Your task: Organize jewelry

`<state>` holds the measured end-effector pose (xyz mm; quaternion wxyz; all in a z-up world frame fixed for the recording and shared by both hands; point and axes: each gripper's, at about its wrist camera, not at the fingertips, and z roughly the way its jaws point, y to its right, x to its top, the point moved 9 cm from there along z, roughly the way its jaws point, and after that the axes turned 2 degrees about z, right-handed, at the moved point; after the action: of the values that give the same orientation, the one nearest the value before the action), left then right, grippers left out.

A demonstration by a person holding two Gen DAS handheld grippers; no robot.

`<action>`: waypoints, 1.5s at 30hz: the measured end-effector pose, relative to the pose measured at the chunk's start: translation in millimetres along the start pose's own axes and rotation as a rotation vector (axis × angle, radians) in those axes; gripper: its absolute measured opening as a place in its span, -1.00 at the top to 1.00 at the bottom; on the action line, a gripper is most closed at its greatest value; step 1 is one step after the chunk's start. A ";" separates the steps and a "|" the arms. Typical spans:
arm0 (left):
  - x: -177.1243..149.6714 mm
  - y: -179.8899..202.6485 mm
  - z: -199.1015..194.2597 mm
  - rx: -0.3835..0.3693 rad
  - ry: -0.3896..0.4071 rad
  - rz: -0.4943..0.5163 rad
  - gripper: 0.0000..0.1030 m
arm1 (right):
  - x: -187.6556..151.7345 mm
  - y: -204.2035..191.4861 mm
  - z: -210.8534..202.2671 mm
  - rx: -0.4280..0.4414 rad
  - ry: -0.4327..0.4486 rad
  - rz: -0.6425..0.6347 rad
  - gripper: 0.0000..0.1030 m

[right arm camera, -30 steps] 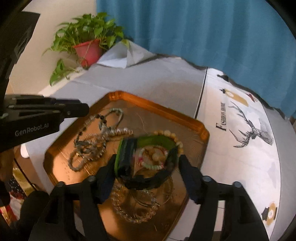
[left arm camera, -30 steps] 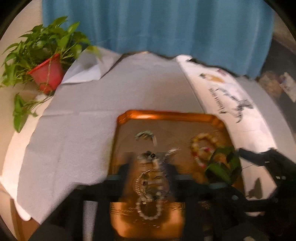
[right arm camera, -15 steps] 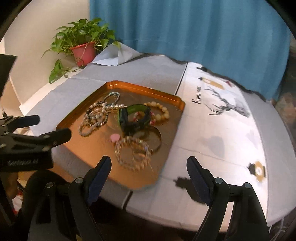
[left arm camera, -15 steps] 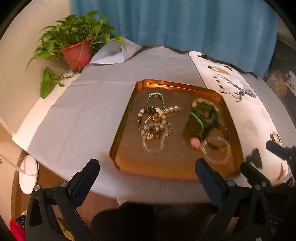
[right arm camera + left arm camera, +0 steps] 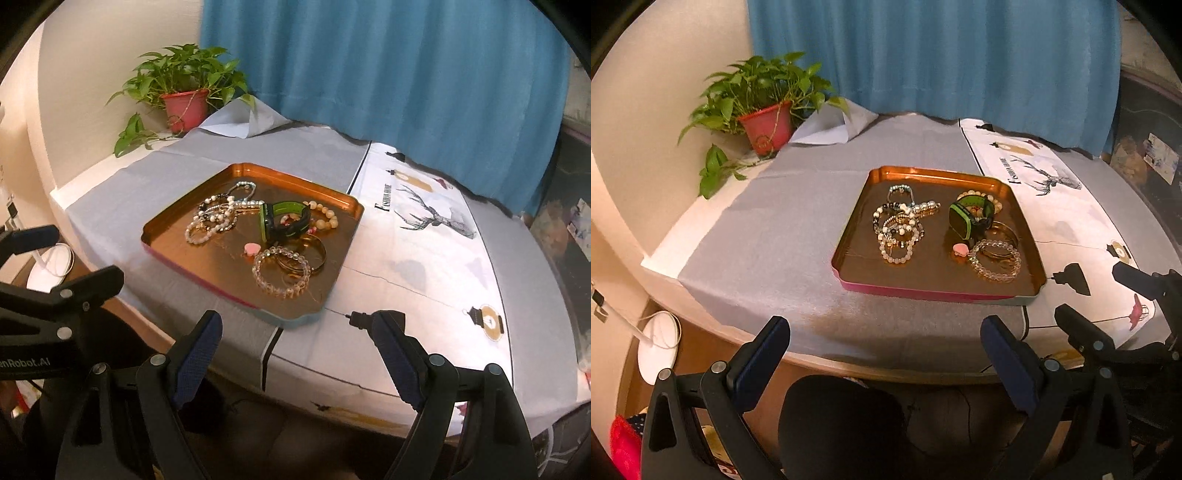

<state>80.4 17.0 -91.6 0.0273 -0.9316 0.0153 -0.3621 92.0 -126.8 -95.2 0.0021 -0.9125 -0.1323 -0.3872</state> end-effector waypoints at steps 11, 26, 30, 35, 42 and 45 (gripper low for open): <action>-1.3 3.1 -16.2 0.013 0.035 0.011 -0.99 | -1.2 -3.8 -21.8 0.001 0.027 -0.019 -0.63; -1.2 2.4 -19.9 0.026 0.035 0.015 -0.99 | -6.3 3.4 -24.8 -0.014 0.012 -0.022 -0.63; -0.1 1.7 -21.1 0.033 0.044 0.020 -0.99 | -5.0 5.1 -24.4 -0.017 0.012 -0.018 -0.63; 0.6 -0.8 -23.5 0.041 0.052 0.024 -0.99 | -3.6 5.6 -25.1 -0.020 0.017 -0.023 -0.63; -0.3 -0.2 -24.5 0.042 0.047 0.023 -0.99 | -2.6 4.5 -25.4 -0.022 0.018 -0.025 -0.63; -0.1 -0.3 -24.7 0.042 0.049 0.025 -0.99 | -2.6 4.6 -25.7 -0.022 0.020 -0.026 -0.64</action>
<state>63.7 16.2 -73.4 0.0511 -0.9215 0.0200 -0.3845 73.2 -134.6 -78.6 -0.0119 -0.9068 -0.1396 -0.3976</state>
